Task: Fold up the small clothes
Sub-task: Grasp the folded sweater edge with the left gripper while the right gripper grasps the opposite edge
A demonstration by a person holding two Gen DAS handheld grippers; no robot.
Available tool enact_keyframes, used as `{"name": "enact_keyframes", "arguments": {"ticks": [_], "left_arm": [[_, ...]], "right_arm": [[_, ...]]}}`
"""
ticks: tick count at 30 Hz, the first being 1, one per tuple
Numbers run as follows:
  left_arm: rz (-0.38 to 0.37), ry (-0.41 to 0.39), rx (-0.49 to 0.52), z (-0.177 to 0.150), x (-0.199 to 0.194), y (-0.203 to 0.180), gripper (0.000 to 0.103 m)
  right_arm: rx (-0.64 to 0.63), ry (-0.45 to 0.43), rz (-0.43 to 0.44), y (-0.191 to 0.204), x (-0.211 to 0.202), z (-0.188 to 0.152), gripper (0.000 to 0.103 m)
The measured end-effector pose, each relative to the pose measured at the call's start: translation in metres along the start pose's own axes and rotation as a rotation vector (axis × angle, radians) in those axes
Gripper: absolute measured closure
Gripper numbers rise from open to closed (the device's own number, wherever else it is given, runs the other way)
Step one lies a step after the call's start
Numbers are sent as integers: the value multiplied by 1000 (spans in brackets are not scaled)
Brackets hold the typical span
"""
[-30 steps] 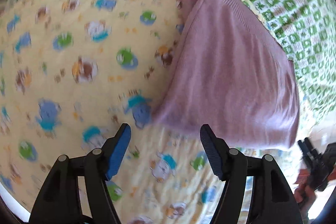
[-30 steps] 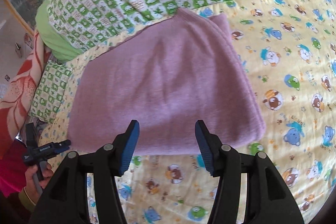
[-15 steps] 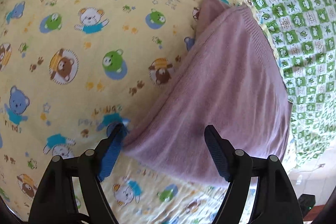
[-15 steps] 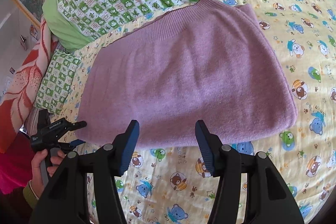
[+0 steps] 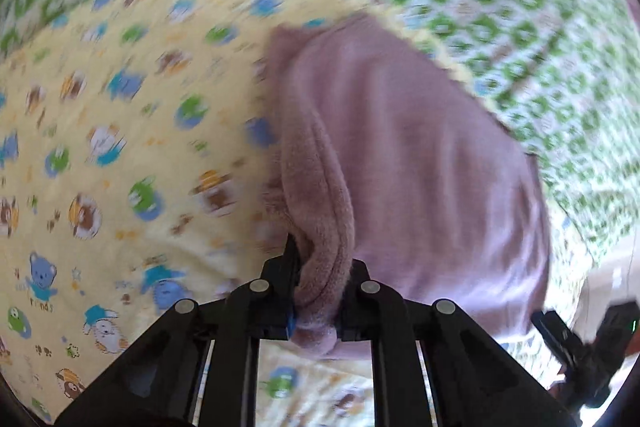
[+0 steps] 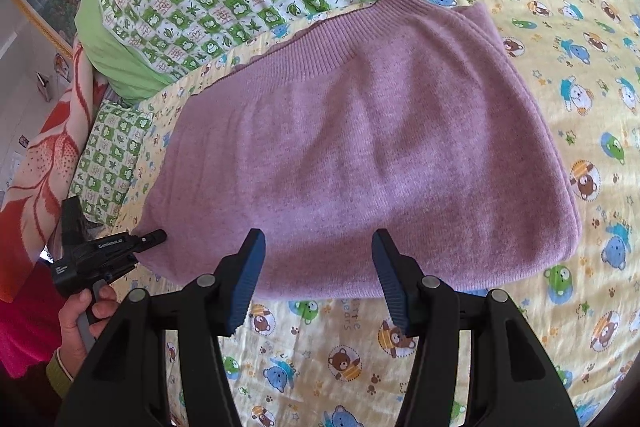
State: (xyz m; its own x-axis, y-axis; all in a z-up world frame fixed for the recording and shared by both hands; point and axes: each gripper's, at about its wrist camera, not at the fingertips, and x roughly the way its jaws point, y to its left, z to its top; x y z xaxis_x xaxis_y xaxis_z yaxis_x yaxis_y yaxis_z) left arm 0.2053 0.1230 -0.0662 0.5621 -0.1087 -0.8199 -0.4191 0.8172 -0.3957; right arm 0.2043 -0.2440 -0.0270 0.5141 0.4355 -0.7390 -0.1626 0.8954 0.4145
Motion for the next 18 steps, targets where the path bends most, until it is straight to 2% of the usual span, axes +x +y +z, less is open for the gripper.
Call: {"name": "enact_keyframes", "arguments": {"ticks": [6, 8, 13, 15, 17, 18], "left_arm": [[-77, -51, 200, -8, -12, -73, 92], [-89, -37, 222, -14, -7, -84, 92], [-101, -12, 269, -33, 3, -102, 92], [-97, -5, 286, -39, 11, -110, 92], [-99, 5, 289, -42, 15, -113, 92], [-99, 6, 287, -42, 17, -114, 92]], "right_arm": [[-32, 17, 89, 15, 12, 41, 46], [-29, 53, 136, 20, 23, 59, 46], [-86, 140, 187, 48, 57, 99, 46], [-130, 180, 232, 66, 73, 111, 42], [-157, 225, 276, 85, 91, 120, 31], [-173, 252, 300, 93, 102, 123, 30]]}}
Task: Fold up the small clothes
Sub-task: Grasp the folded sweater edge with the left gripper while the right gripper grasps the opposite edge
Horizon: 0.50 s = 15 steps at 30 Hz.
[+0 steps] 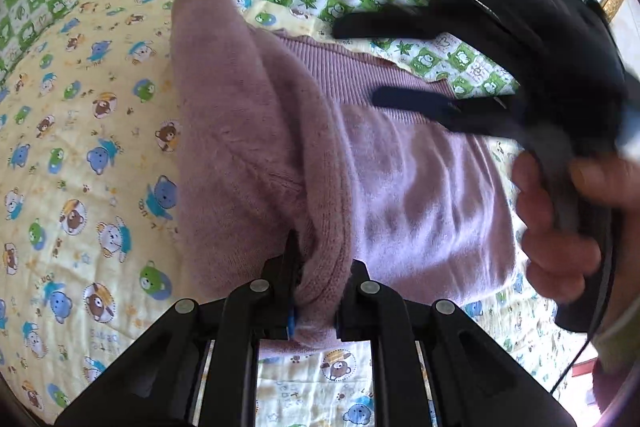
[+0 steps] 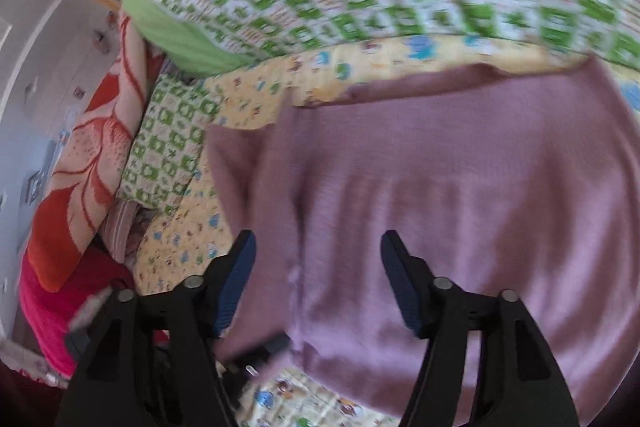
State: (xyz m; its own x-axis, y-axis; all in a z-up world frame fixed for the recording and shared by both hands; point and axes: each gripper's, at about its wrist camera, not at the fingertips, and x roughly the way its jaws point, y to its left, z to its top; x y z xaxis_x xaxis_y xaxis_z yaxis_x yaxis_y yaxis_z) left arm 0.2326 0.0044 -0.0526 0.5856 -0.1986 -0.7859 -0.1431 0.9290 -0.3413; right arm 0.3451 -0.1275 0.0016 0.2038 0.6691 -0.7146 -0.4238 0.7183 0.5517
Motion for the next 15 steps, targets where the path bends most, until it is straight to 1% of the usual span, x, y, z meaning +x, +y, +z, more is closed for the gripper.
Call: {"name": "enact_keyframes", "arguments": {"ticks": [1, 3, 5, 7, 10, 12, 13, 14, 15], "left_arm": [[1, 1, -1, 0, 0, 1, 92], [1, 0, -5, -1, 2, 1, 92], [2, 2, -3, -1, 3, 1, 92], [6, 5, -2, -2, 4, 1, 92], [14, 3, 6, -1, 6, -3, 92], [19, -1, 14, -2, 5, -4, 92], [18, -2, 18, -1, 4, -7, 92], [12, -3, 18, -1, 2, -9, 92], [0, -3, 19, 1, -2, -11, 92]], "right_arm": [[-15, 24, 9, 5, 11, 6, 29], [-53, 80, -6, 14, 34, 15, 28], [-79, 142, -3, 22, 59, 22, 28], [-82, 170, 11, 25, 74, 27, 28], [-118, 151, 6, 32, 86, 36, 30], [-146, 137, -4, 37, 88, 42, 55], [-151, 144, -6, 37, 89, 45, 84], [-156, 148, -21, 37, 88, 47, 87], [-174, 139, -35, 39, 84, 48, 88]]}}
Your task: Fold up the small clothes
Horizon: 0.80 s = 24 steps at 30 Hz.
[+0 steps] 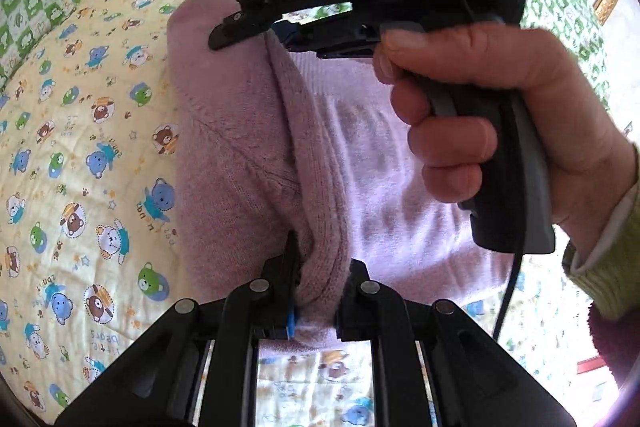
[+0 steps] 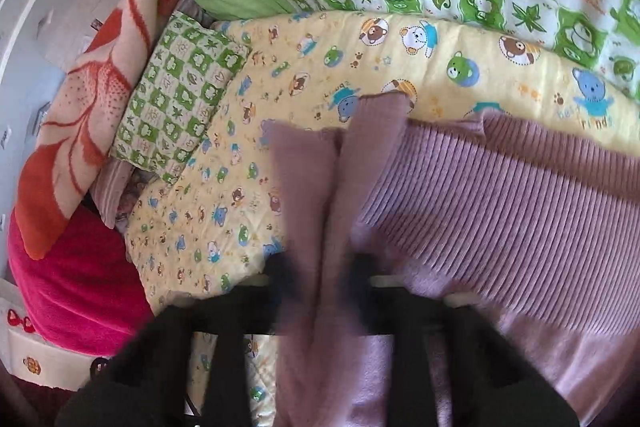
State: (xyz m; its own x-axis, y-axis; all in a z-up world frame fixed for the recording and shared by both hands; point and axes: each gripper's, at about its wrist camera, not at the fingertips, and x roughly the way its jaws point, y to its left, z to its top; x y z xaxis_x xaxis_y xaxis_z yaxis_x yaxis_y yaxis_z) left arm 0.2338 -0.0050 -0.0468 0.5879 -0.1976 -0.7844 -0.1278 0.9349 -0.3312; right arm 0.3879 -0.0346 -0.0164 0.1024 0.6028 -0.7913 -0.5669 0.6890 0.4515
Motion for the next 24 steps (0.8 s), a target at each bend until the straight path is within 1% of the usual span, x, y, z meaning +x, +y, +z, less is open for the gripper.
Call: {"name": "enact_keyframes", "arguments": {"ticks": [3, 6, 7, 9, 14, 16, 20, 24], "left_arm": [[-45, 0, 17, 5, -6, -13, 92], [-114, 9, 46, 9, -6, -40, 92], [-130, 11, 56, 10, -6, -47, 92], [-178, 25, 96, 12, 0, -73, 91], [-279, 90, 166, 10, 25, -132, 91], [-285, 119, 209, 4, 40, -157, 91], [-285, 181, 239, -4, 68, -183, 91], [-289, 218, 226, -6, 84, -191, 91]], "right_arm": [[-37, -57, -29, 3, -27, -4, 88], [-11, -117, -45, -11, -66, -9, 89], [-1, -135, -60, -19, -79, -14, 89], [21, -172, -98, -39, -108, -27, 89], [97, -238, -176, -95, -171, -65, 89], [131, -263, -200, -120, -187, -82, 89], [230, -280, -258, -166, -200, -106, 89], [289, -309, -242, -191, -205, -122, 89]]}}
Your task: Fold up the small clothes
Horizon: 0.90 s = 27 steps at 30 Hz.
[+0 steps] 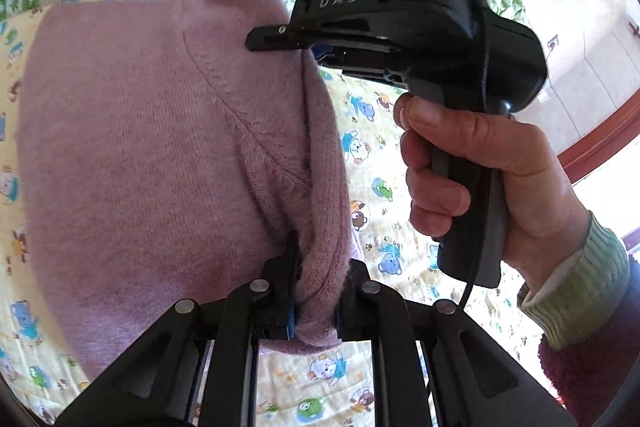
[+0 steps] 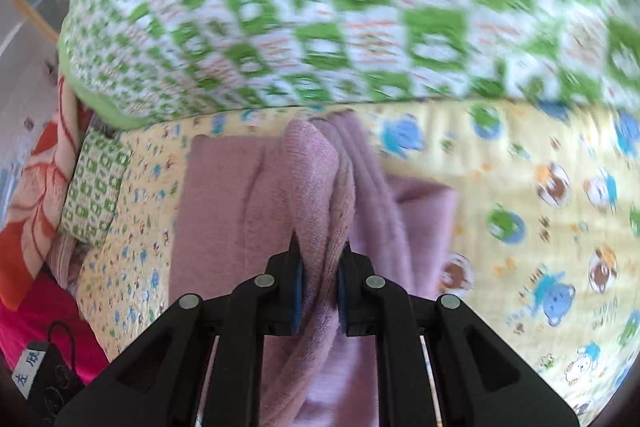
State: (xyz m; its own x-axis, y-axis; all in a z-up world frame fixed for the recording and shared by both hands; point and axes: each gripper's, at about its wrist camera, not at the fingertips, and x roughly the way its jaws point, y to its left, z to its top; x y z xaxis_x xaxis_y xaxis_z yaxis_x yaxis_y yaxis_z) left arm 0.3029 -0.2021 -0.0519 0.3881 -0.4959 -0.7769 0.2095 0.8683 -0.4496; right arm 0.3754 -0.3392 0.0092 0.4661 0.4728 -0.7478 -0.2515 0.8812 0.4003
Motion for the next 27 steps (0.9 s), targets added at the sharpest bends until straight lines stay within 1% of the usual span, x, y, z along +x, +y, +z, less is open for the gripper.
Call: {"name": "enact_keyframes", "arguments": {"ticks": [2, 4, 9, 12, 15, 17, 19, 20, 22, 23, 24, 25, 26, 27], "left_arm": [[8, 3, -1, 5, 6, 3, 91], [9, 0, -1, 2, 6, 2, 91], [9, -18, -19, 4, 14, -1, 91], [13, -7, -32, 4, 24, -2, 91], [17, 11, -40, 1, 32, 0, 89], [10, 22, -44, 0, 38, -1, 88], [1, 25, -46, 0, 40, -3, 88], [-3, 25, -46, 4, 41, 2, 88], [-10, 27, -35, 10, 42, -6, 87], [-9, 30, -29, 9, 45, -6, 86], [-10, 37, -20, 9, 47, -5, 83], [-8, 42, -18, 8, 49, -5, 77], [-15, 50, -20, 7, 50, -4, 74], [-35, 56, -22, 4, 49, -4, 68]], "right_arm": [[-2, -8, 8, -3, -1, 2, 89], [-13, -11, 10, -1, -1, 5, 89], [-76, -38, 3, 9, -5, 13, 89], [-99, -25, -12, 7, 0, 15, 89], [-84, 6, -34, -5, 11, 11, 89], [-74, 15, -34, -11, 15, 7, 89], [-67, 11, -24, -14, 15, 4, 89], [-68, 9, -24, -14, 15, 3, 89], [-70, 2, -19, -13, 14, 2, 89], [-70, 1, -17, -14, 13, 1, 89], [-66, 6, -19, -14, 13, 1, 88], [-57, 13, -19, -16, 14, 1, 87], [-43, 18, -17, -17, 13, 0, 84], [-28, 18, -16, -19, 12, -1, 81]]}}
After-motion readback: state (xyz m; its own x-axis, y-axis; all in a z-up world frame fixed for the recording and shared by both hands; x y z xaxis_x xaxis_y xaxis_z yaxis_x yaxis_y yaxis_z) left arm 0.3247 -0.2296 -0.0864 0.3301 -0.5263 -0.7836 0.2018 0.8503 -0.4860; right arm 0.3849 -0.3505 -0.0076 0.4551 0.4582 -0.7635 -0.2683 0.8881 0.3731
